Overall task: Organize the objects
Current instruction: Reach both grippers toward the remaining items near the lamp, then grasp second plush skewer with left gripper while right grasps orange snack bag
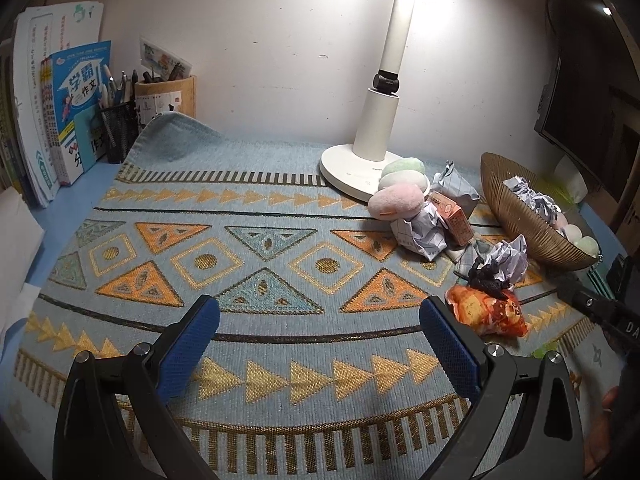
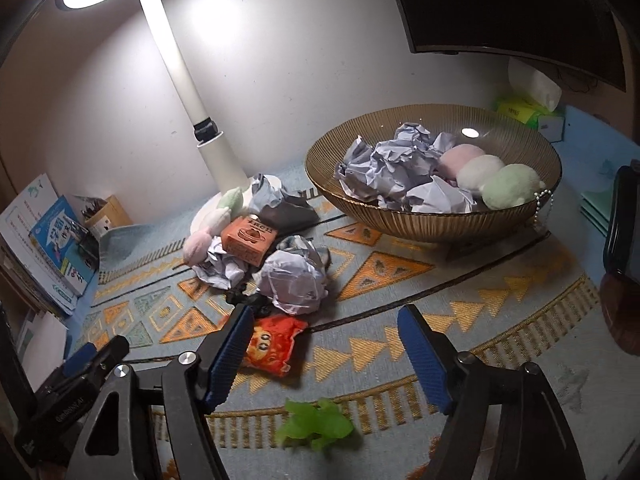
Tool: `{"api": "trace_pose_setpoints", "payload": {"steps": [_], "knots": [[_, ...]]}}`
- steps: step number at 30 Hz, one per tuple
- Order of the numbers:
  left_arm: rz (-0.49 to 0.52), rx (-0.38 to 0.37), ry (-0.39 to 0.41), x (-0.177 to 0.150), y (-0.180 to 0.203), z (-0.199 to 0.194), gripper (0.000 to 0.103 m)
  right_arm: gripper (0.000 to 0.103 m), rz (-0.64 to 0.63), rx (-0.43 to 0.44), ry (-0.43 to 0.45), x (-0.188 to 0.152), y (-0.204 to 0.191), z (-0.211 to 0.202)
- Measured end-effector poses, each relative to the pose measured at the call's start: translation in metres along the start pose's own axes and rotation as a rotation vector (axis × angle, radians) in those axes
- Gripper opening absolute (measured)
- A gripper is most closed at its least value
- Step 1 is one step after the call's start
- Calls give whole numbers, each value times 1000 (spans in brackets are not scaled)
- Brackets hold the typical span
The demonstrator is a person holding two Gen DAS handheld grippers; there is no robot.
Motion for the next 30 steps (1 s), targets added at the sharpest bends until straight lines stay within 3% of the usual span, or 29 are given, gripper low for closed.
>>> {"api": "trace_pose_setpoints", "payload": {"steps": [5, 7, 10, 13, 16, 19, 21, 25, 28, 30], "knots": [[-37, -144, -118, 7, 6, 4, 99, 70, -108, 70, -90, -15, -20, 18], [-28, -178, -128, 18, 9, 5, 99, 70, -160, 87, -96, -17, -29, 19], [40, -191, -111, 25, 20, 8, 99, 70, -167, 88, -112, -20, -28, 20], [137, -272, -155, 21, 46, 26, 98, 70, -200, 67, -141, -22, -21, 22], [190, -263, -172, 30, 58, 48, 91, 70, -201, 88, -153, -22, -13, 21], [114, -256, -162, 56, 45, 69, 91, 70, -225, 165, -204, -21, -22, 26], [87, -256, -158, 71, 41, 82, 91, 71, -269, 140, -220, -20, -33, 35], [169, -227, -150, 90, 58, 110, 91, 73, -284, 101, -248, -19, -53, 56], [131, -268, -243, 96, 61, 142, 91, 73, -312, 103, -260, -24, -63, 65], [159, -261, -252, 96, 65, 153, 76, 73, -337, 79, -246, -25, -67, 64]]}}
Point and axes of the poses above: each gripper's, at about its wrist camera, not at the fingertips, and z roughly the way its jaws point, y to its right, x to its top, the point moved 5 cm from there along z, roughly the way its jaws point
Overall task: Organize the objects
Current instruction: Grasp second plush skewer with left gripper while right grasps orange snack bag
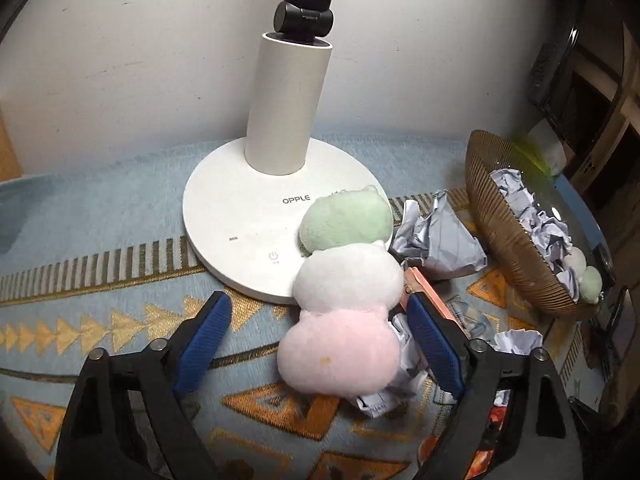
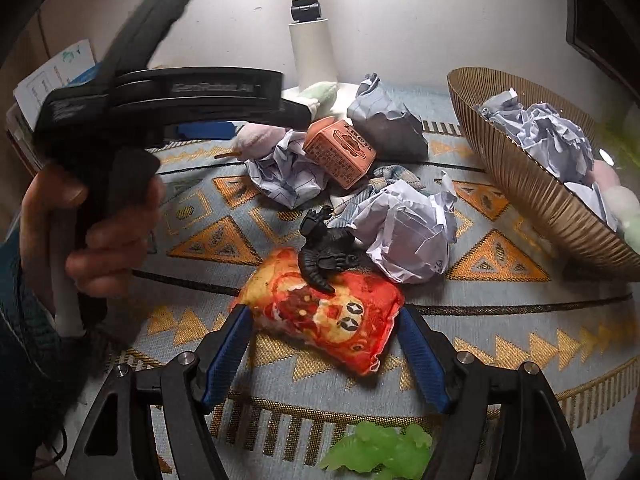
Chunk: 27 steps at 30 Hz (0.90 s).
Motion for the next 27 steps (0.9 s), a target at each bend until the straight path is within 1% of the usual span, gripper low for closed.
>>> {"api": "trace_pose_setpoints", "payload": {"steps": [1, 2, 3, 4, 5, 6, 8, 10, 12, 13, 15, 17, 19, 20, 21, 22, 23, 24, 27], "knots": [[17, -11, 4, 0, 3, 1, 73, 70, -8, -7, 10, -1, -3, -2], [28, -4, 15, 1, 5, -1, 65, 61, -21, -13, 17, -2, -6, -3], [45, -31, 30, -1, 9, -5, 43, 54, -37, -27, 25, -3, -9, -5], [51, -52, 30, -1, 11, -9, 43, 51, -47, -35, 33, -3, -12, -7], [51, -33, 45, -2, 11, -15, 43, 43, -48, -36, 39, -3, -14, -9], [59, -5, 68, -3, 10, -22, 43, 34, -37, -21, 43, -4, -16, -11], [62, 11, 103, -7, 8, -40, 42, 21, -4, 37, 46, -7, -21, -18], [41, 10, 129, -14, 2, -61, 42, 19, 43, 113, 47, -11, -26, -29], [11, 15, 155, -25, -8, -84, 42, 19, 68, 165, 53, -15, -37, -39], [-8, 13, 164, -31, -13, -94, 42, 19, 69, 187, 39, -18, -44, -41], [-42, 26, 176, -46, -21, -113, 42, 19, 49, 247, -8, -29, -59, -45], [-62, 59, 195, -64, -25, -128, 42, 20, 8, 281, -65, -42, -76, -45], [-85, 94, 221, -82, -25, -138, 42, 24, -11, 255, -77, -50, -83, -49], [-94, 103, 237, -89, -25, -140, 42, 30, -14, 235, -71, -52, -83, -52], [-105, 99, 256, -95, -25, -140, 42, 44, -14, 228, -61, -52, -82, -55], [-112, 94, 273, -99, -25, -140, 42, 54, -9, 228, -47, -51, -81, -58], [-113, 87, 288, -103, -25, -140, 42, 72, -6, 221, -31, -51, -79, -59], [-117, 82, 297, -105, -23, -139, 42, 76, -7, 203, -22, -50, -78, -60], [-148, 48, 285, -109, -27, -136, 42, 76, -30, 147, -25, -47, -77, -56]]}}
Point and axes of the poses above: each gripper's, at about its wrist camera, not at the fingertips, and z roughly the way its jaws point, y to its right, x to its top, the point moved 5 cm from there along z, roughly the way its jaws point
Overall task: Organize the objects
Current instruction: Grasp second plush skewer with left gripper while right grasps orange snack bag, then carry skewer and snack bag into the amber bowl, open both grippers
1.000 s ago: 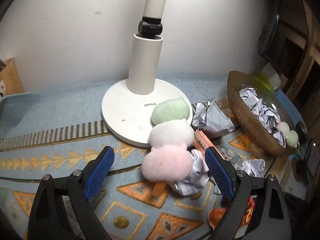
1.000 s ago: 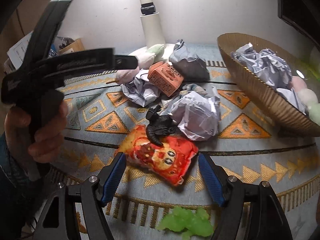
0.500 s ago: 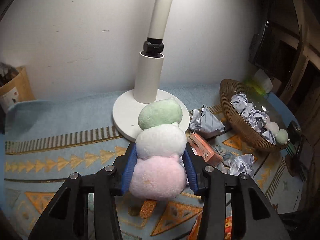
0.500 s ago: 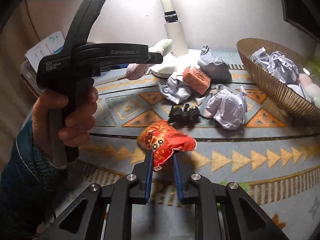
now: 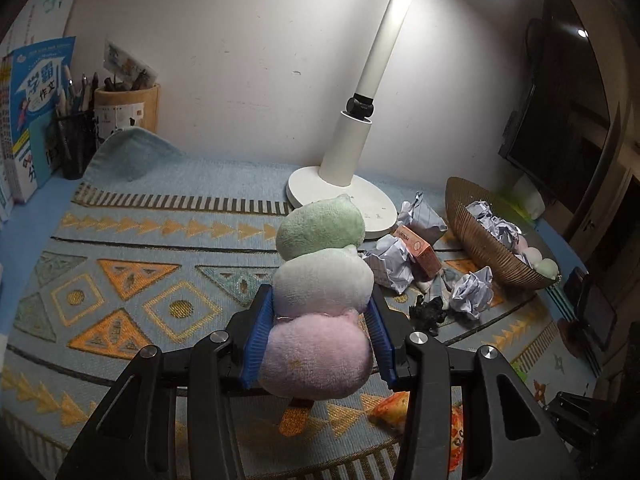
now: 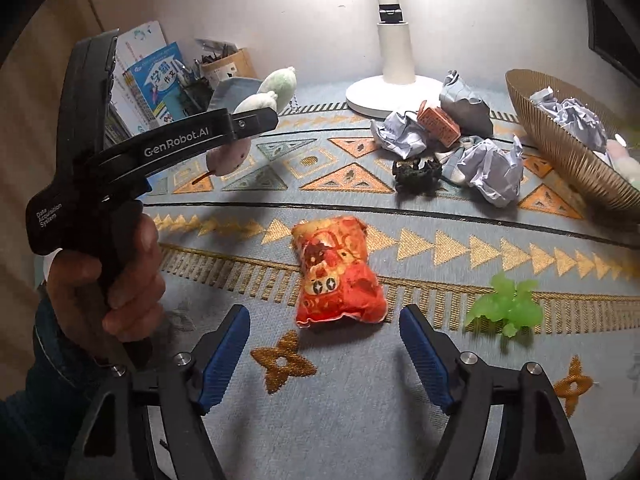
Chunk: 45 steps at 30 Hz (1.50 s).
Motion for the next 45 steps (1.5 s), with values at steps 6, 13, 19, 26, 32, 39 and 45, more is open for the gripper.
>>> {"api": "trace_pose_setpoints", "payload": {"steps": [6, 13, 19, 26, 32, 39, 45], "knots": [[-11, 36, -19, -8, -1, 4, 42, 76, -4, -62, 9, 10, 10, 13], [58, 105, 25, -8, 7, -2, 43, 47, -49, -163, 22, 14, 0, 35], [88, 110, 26, -10, 12, -3, 43, 37, 11, -187, 89, 24, 12, 24], [104, 116, 21, -11, 15, -1, 43, 37, 111, -178, 106, 31, 39, 22], [106, 125, 20, -11, 14, 0, 43, 37, 118, -195, 65, 29, 43, 31], [128, 122, 15, -12, 19, 0, 43, 37, 127, -251, 139, 29, 45, 19], [174, 103, 46, 4, 49, -13, 43, 37, 219, -222, 278, 32, 62, -21]]}}
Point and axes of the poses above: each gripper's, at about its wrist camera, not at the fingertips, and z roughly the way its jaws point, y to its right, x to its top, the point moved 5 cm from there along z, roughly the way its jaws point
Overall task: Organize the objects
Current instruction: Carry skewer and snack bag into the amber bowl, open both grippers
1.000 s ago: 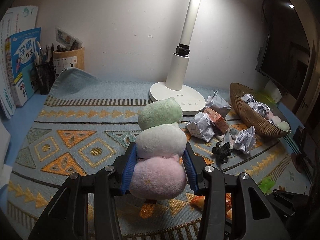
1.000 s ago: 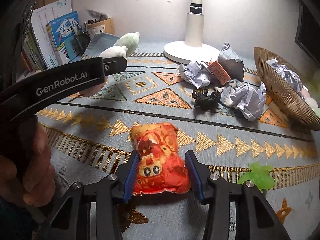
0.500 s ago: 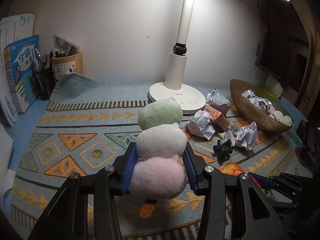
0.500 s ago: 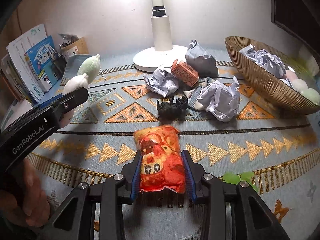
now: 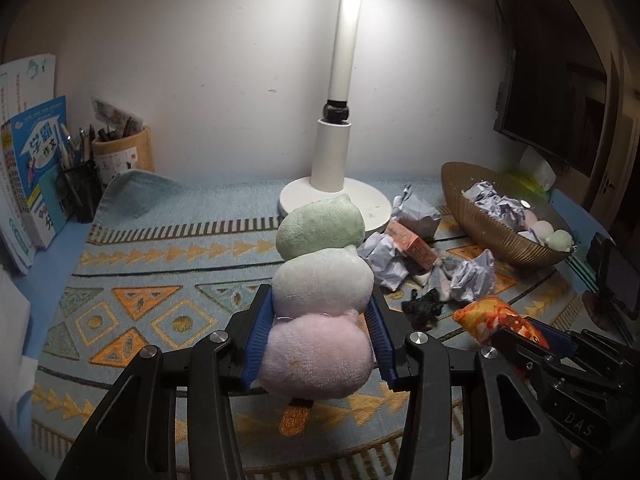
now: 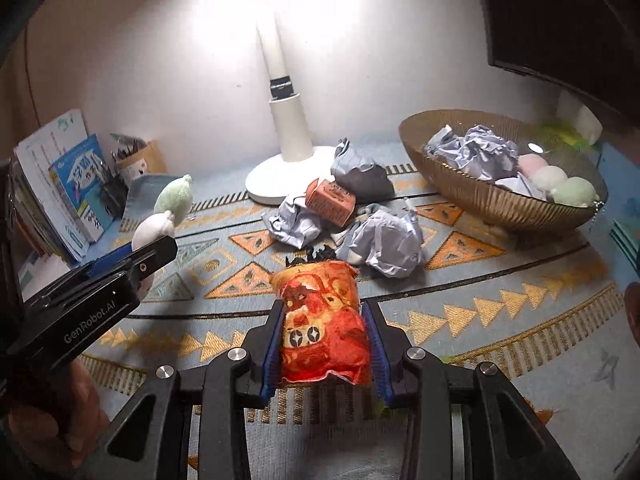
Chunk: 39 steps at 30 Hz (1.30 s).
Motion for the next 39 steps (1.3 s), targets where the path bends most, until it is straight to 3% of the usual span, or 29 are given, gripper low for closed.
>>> {"api": "trace_pose_setpoints", "payload": {"steps": [7, 11, 15, 16, 18, 21, 26, 31, 33, 36, 39], "knots": [[112, -185, 82, 68, 95, -6, 43, 37, 135, -52, 183, 75, 67, -62], [84, -269, 85, 103, 143, 22, 43, 37, 187, -147, 281, 121, 114, -82], [53, -301, 51, 117, 172, 63, 44, 37, 251, -185, 288, 145, 151, -68], [54, -298, 52, 120, 177, 71, 46, 37, 261, -180, 280, 149, 158, -61], [54, -296, 50, 122, 183, 87, 63, 45, 271, -164, 245, 158, 168, -44], [50, -274, 29, 121, 180, 99, 74, 49, 290, -143, 195, 165, 183, -25], [39, -234, 44, 113, 149, 74, 74, 50, 243, -149, 198, 155, 171, -37], [11, -156, 42, 86, 98, 24, 74, 51, 170, -44, 164, 126, 111, -53], [-12, -103, 20, 69, 71, 6, 74, 60, 141, -3, 144, 108, 82, -56], [-49, -21, 4, 36, 35, -12, 76, 65, 106, 80, 110, 74, 39, -52], [-121, 67, 60, 6, 1, -17, 76, 65, 33, 101, 81, 39, 3, -31]]}}
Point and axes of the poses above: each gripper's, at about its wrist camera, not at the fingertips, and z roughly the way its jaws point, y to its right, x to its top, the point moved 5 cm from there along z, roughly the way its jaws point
